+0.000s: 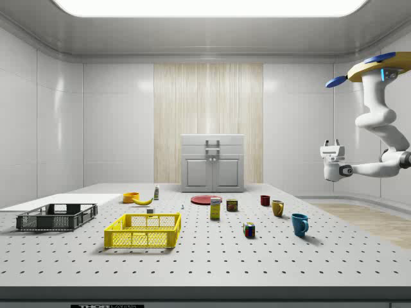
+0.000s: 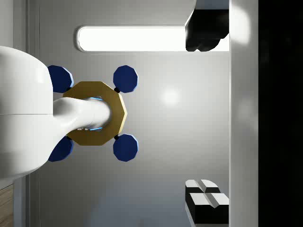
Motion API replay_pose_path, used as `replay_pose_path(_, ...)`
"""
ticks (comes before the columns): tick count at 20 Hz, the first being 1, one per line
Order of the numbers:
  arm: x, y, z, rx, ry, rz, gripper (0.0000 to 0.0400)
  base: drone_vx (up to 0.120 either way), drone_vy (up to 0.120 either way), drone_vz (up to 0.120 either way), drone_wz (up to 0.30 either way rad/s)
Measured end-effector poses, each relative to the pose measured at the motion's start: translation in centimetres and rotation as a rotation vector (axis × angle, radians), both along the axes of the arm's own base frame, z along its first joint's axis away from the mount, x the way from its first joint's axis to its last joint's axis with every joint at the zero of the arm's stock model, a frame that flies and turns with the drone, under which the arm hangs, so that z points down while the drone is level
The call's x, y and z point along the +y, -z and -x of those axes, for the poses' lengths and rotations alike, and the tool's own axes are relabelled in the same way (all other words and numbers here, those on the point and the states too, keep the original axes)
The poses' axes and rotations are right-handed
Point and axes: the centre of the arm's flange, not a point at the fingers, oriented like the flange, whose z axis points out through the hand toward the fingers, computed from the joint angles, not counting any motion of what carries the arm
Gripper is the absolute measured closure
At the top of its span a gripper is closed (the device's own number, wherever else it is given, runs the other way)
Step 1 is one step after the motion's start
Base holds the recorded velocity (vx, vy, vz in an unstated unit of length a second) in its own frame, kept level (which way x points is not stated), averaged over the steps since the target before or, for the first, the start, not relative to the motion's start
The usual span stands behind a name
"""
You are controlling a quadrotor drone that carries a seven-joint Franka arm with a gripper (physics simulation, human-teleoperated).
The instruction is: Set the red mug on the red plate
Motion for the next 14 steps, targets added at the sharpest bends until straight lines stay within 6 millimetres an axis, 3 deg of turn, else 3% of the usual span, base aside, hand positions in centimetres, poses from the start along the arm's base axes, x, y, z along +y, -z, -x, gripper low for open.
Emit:
replay_pose_path(6,0.0,-4.3,0.4,-0.005,0.000,0.000,0.0000,0.000,-0.013,0.000,0.000)
replay_pose_path(14,0.0,-8.1,0.1,-0.011,0.000,0.000,0.0000,0.115,-0.120,0.000,0.000)
